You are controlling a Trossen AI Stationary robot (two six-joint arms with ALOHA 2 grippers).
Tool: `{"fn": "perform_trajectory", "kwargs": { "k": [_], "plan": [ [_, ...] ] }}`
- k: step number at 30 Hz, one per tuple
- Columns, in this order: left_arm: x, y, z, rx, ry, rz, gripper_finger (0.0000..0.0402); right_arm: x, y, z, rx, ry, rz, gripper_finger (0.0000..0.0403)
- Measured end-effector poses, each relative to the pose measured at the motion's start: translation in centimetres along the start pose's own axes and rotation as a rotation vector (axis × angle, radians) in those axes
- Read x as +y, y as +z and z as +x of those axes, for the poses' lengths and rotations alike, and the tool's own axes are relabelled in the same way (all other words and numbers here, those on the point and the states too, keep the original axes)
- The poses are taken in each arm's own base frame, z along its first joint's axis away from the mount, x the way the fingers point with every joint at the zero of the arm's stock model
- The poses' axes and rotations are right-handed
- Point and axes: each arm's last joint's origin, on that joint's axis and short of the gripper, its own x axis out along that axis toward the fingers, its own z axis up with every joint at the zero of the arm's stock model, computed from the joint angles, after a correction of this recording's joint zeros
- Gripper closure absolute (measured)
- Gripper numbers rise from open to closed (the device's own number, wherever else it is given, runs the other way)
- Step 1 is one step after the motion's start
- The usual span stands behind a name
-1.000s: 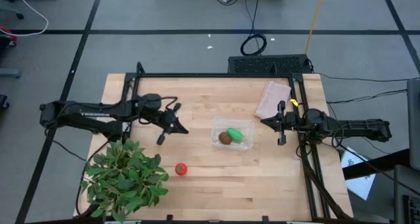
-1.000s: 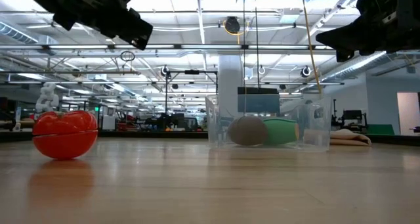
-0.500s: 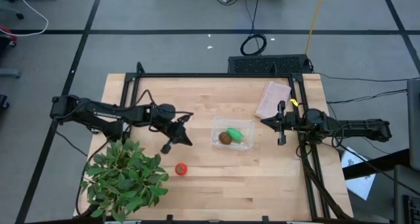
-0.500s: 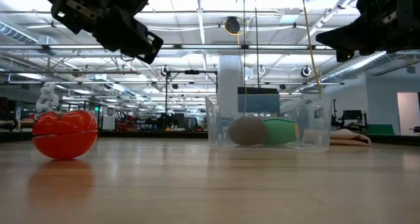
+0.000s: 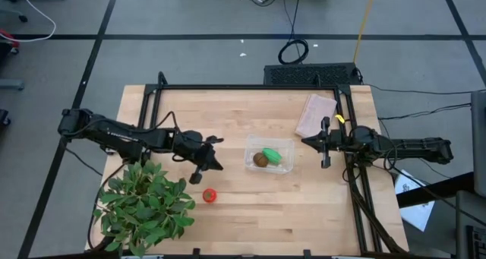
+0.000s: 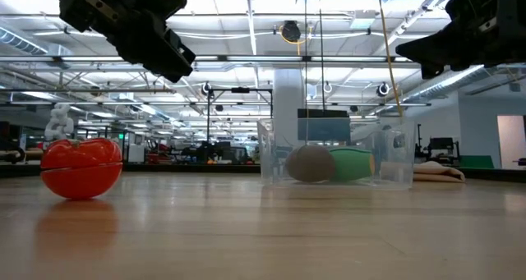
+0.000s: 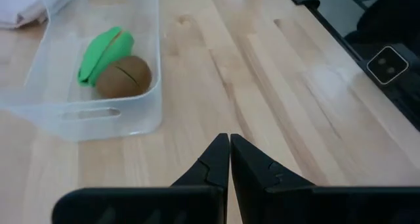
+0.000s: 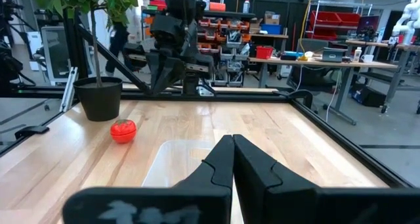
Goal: Pick and placing Produce into tupperware
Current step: Put the red tomato into the transparent bin
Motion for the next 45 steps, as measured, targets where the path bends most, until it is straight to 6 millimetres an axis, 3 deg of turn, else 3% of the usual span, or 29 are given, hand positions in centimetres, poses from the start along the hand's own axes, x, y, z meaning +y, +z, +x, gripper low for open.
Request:
{"fn": "perform_trajectory", "kwargs": {
  "k": [13,33,45],
  "plan": [
    [-2.9,-0.2,0.5,0.040,-0.090,-0.034,0.0385,0.0,-0.1,0.0,0.015,0.001,0.000,0.0403],
    [-5.6,-0.3,0.8,0.051,-0.050,-0.042,0.0385,0.0,-0.1,0.0,0.015,-0.004,-0.001,0.0403],
    [-5.8,4.9,0.2,0.249,0.004,0.042,0.0385,0.0,-0.2,0.0,0.022,-0.005,-0.001,0.0403]
  ]
}}
